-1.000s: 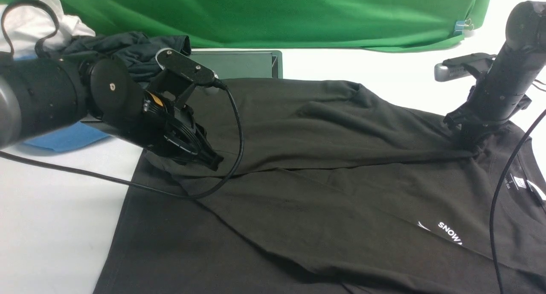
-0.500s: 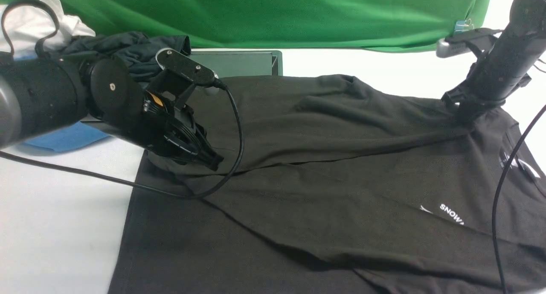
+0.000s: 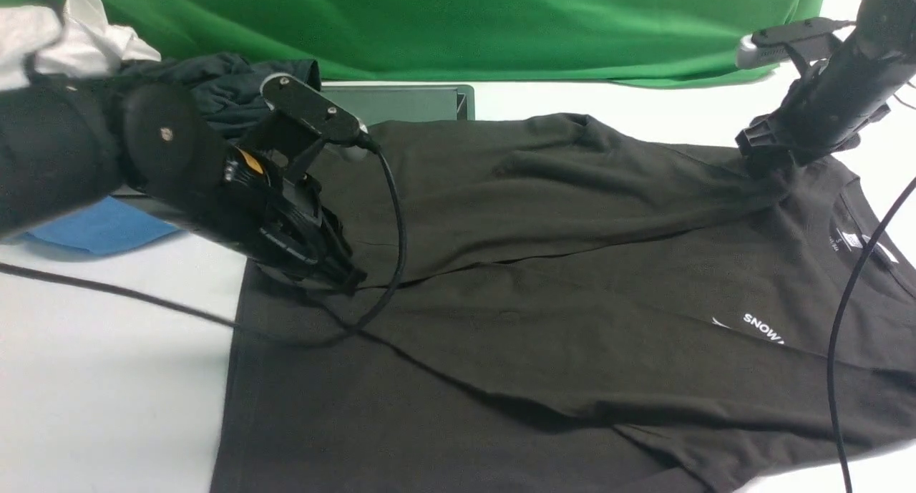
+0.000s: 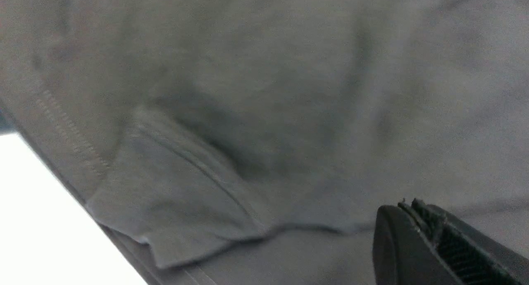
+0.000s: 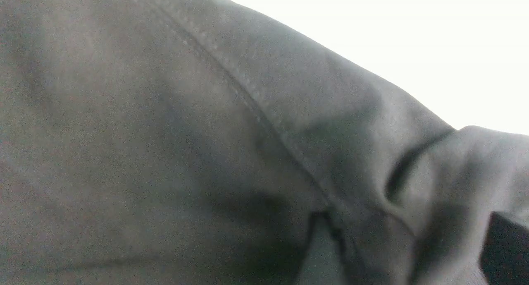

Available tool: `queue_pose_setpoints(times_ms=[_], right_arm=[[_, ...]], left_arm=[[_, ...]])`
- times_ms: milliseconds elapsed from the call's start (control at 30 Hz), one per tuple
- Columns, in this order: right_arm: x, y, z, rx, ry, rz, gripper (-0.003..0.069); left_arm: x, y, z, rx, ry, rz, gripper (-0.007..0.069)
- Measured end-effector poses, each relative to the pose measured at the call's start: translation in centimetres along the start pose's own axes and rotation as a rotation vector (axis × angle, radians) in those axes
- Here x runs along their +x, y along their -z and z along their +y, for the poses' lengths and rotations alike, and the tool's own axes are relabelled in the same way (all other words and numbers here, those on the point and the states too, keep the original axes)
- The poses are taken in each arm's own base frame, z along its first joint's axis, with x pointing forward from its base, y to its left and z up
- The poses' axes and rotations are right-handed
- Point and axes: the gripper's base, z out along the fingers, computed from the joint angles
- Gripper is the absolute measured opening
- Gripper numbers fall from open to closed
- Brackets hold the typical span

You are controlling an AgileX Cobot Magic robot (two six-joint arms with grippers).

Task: Fold a long-sleeved shirt on a white desktop.
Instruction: 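Grasp the near edge of the shirt at its hem and shoulder corners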

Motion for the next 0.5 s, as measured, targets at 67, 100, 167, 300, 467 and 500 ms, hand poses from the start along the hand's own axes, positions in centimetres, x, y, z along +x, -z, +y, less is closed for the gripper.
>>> queue_pose_setpoints(times_ms=[67, 100, 167, 300, 467, 500], right_arm=[[-0.1, 2.2, 0.1, 0.001, 0.001, -0.007, 0.0506], [-0.1, 3.2, 0.1, 0.001, 0.002, -0.011, 0.047], [0.0, 5.1, 0.2, -0.002, -0.001, -0.016, 0.0404], [0.7, 11.5, 1.2, -0.059, -0.032, -0.077, 0.0227], [3.7, 16.8, 2.7, -0.087, -0.035, -0.131, 0.0215], [4.4, 17.2, 3.1, -0.09, -0.031, -0.133, 0.0222]], left_arm=[[0.0, 1.8, -2.6, 0.066, -0.13, 0.024, 0.0018], [0.2, 2.3, -3.7, 0.093, -0.168, 0.037, 0.0018], [0.9, 2.7, -5.6, 0.148, -0.227, 0.073, 0.0018], [4.9, 1.8, -10.1, 0.307, -0.336, 0.26, 0.0026], [8.9, -0.1, -11.0, 0.331, -0.327, 0.343, 0.0145], [9.5, -0.4, -11.1, 0.33, -0.327, 0.348, 0.0192]])
